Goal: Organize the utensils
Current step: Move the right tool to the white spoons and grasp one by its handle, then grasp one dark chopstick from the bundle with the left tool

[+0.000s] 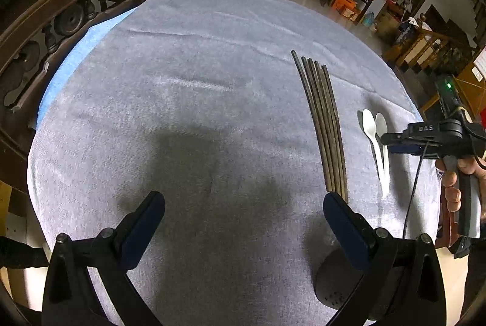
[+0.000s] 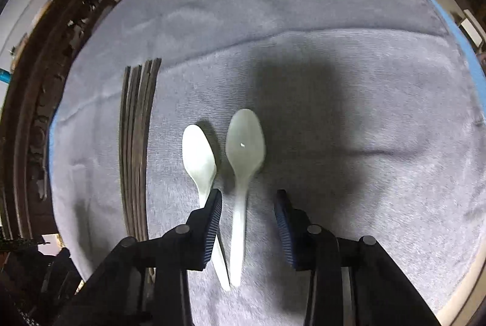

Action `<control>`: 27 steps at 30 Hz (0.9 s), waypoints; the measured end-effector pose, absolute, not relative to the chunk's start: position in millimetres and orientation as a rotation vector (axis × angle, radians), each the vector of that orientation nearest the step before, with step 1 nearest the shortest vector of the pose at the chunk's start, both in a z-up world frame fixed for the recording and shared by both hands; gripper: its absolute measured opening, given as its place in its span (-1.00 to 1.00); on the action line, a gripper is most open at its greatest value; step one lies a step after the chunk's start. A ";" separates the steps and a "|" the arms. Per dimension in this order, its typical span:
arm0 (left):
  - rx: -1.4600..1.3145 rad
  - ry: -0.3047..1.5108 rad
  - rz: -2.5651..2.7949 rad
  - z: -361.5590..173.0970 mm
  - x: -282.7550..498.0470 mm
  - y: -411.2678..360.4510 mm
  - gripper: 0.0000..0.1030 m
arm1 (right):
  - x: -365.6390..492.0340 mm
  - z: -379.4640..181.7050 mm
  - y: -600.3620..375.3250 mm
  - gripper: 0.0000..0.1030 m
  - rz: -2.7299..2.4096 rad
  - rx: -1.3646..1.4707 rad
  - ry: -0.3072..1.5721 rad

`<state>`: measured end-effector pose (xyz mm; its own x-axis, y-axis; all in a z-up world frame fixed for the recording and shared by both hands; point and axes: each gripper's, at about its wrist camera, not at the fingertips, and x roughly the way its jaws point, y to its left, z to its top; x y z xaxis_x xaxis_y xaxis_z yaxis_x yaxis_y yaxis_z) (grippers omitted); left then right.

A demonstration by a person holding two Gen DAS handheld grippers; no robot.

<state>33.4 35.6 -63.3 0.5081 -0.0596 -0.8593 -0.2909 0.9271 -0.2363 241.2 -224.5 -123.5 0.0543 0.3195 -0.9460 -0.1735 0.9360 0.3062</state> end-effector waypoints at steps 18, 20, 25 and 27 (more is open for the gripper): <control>-0.378 1.260 0.100 -67.7 158.5 31.1 1.00 | 236.1 -126.9 -215.1 -0.77 0.390 -0.173 1.525; -0.400 1.290 0.108 -71.4 183.8 27.6 0.99 | 234.5 -126.3 -220.1 -0.77 0.401 -0.163 1.522; -0.449 1.376 0.158 -84.9 229.3 22.5 0.69 | 233.3 -120.9 -236.3 -0.76 0.425 -0.147 1.531; -0.473 1.408 0.160 -90.1 240.0 18.2 0.62 | 232.4 -114.2 -245.9 -0.76 0.436 -0.148 1.537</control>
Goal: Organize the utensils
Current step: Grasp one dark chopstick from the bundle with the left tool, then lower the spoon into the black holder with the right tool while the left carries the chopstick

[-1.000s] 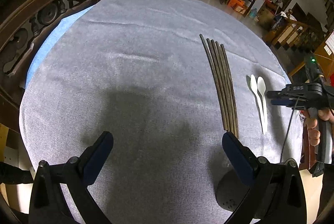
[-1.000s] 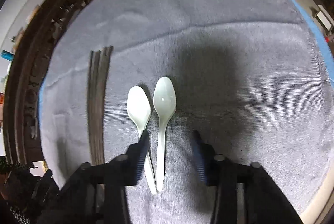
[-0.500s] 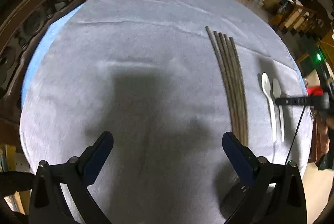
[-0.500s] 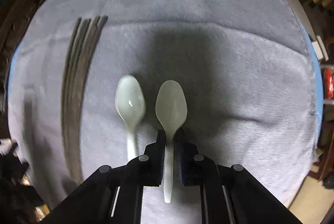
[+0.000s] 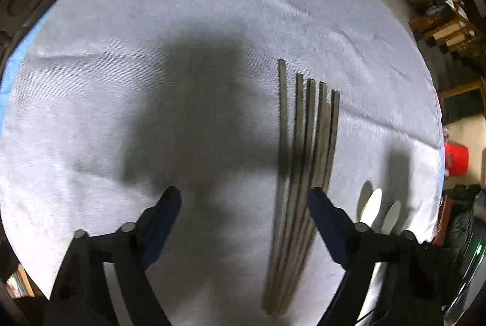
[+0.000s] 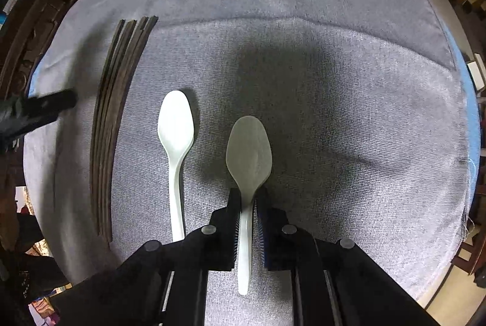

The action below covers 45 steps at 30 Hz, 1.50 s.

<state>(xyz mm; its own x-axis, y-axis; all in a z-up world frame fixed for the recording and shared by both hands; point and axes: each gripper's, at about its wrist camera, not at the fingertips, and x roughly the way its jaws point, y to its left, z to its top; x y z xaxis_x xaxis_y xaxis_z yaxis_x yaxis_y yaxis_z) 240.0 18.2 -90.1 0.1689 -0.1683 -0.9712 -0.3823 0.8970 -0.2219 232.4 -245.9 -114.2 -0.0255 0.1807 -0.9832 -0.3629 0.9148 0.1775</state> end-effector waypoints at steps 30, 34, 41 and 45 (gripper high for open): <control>-0.091 1.592 0.032 -122.4 243.7 -12.0 -0.90 | 261.4 -130.7 -200.3 -0.73 0.451 -0.255 1.620; -0.073 1.584 0.019 -132.7 219.6 -3.9 -0.90 | 260.5 -130.7 -201.5 -0.77 0.446 -0.207 1.628; -0.151 1.484 -0.008 -140.8 174.5 25.9 -0.90 | 245.7 -122.4 -215.5 -0.78 0.438 -0.084 1.580; -0.215 1.400 -0.023 -124.0 146.6 40.5 -0.90 | 234.2 -108.5 -228.2 -0.78 0.447 0.020 1.519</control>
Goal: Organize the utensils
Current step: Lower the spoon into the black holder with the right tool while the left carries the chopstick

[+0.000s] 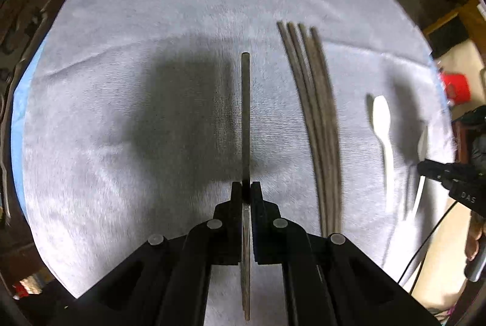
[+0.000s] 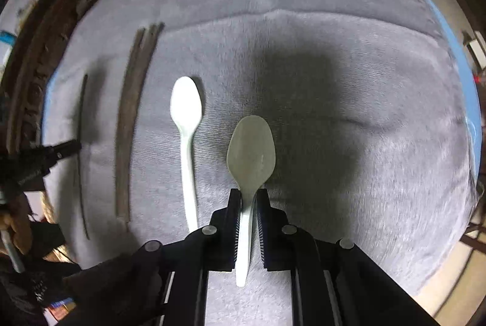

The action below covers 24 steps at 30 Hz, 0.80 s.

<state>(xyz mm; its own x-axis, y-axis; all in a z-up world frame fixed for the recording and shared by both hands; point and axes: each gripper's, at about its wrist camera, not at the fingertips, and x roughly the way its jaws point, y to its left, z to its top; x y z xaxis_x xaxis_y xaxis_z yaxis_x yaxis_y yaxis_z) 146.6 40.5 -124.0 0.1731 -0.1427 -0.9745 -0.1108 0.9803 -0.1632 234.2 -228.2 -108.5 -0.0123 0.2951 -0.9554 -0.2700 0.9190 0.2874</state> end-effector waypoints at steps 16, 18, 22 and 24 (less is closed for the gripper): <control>-0.350 1.036 -0.021 -16.4 59.5 47.4 -0.90 | 160.8 -26.1 -275.7 -0.77 0.492 0.250 1.192; -0.366 0.996 -0.019 -3.4 53.5 45.3 -0.90 | 147.7 -11.6 -275.0 -0.77 0.508 0.263 1.139; -0.412 0.899 -0.016 19.9 34.8 40.6 -0.90 | 123.0 16.7 -267.3 -0.77 0.549 0.278 1.043; -0.430 0.848 -0.016 39.1 26.1 32.6 -0.90 | 112.6 26.6 -261.0 -0.77 0.569 0.287 1.000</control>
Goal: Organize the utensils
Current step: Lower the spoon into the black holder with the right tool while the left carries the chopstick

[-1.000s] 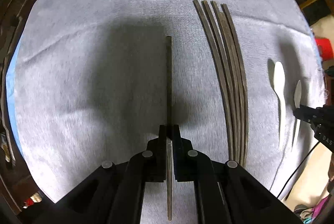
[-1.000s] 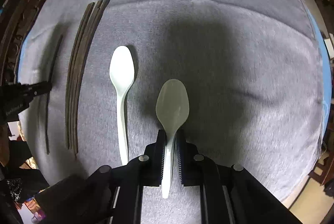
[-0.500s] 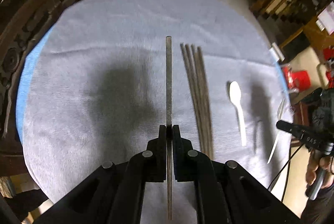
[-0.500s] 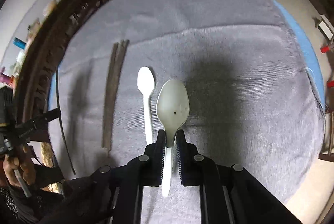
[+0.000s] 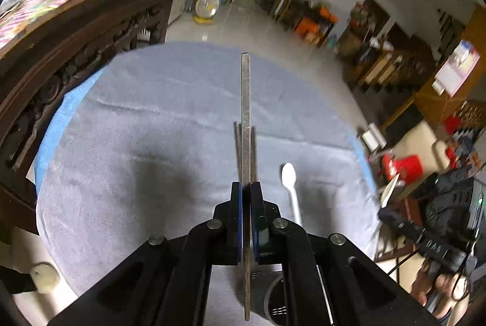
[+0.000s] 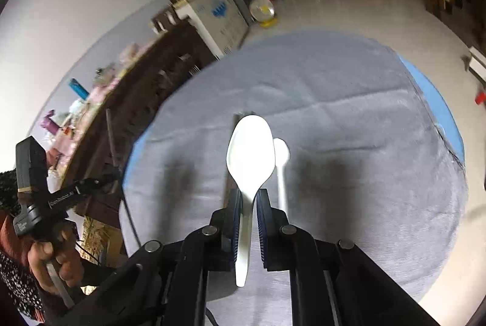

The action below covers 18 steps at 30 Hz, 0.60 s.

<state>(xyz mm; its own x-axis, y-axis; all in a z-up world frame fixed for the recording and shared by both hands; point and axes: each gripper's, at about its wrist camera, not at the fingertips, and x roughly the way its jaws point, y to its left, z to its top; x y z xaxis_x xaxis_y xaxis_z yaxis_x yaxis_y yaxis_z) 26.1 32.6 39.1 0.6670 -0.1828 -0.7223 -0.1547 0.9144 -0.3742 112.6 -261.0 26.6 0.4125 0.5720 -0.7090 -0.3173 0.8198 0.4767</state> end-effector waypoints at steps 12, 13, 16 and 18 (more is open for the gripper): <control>-0.419 0.633 -0.027 65.1 8.5 6.2 -0.90 | 68.8 38.8 -205.1 -0.77 0.655 0.250 0.864; -0.415 0.631 -0.028 61.5 9.5 4.4 -0.90 | 67.4 35.1 -202.1 -0.77 0.657 0.245 0.865; -0.396 0.623 -0.026 49.9 12.2 -2.7 -0.90 | 61.7 26.1 -194.8 -0.77 0.654 0.214 0.864; -0.391 0.628 -0.026 44.2 12.5 -6.6 -0.90 | 58.4 21.6 -190.9 -0.77 0.647 0.196 0.863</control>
<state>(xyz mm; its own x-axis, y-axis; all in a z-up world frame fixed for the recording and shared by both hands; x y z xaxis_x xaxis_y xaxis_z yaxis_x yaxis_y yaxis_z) 12.5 -6.6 44.2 0.8111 -0.1406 -0.5677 -0.0941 0.9267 -0.3638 58.4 -190.9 21.6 0.4744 0.6018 -0.6425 -0.4486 0.7933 0.4117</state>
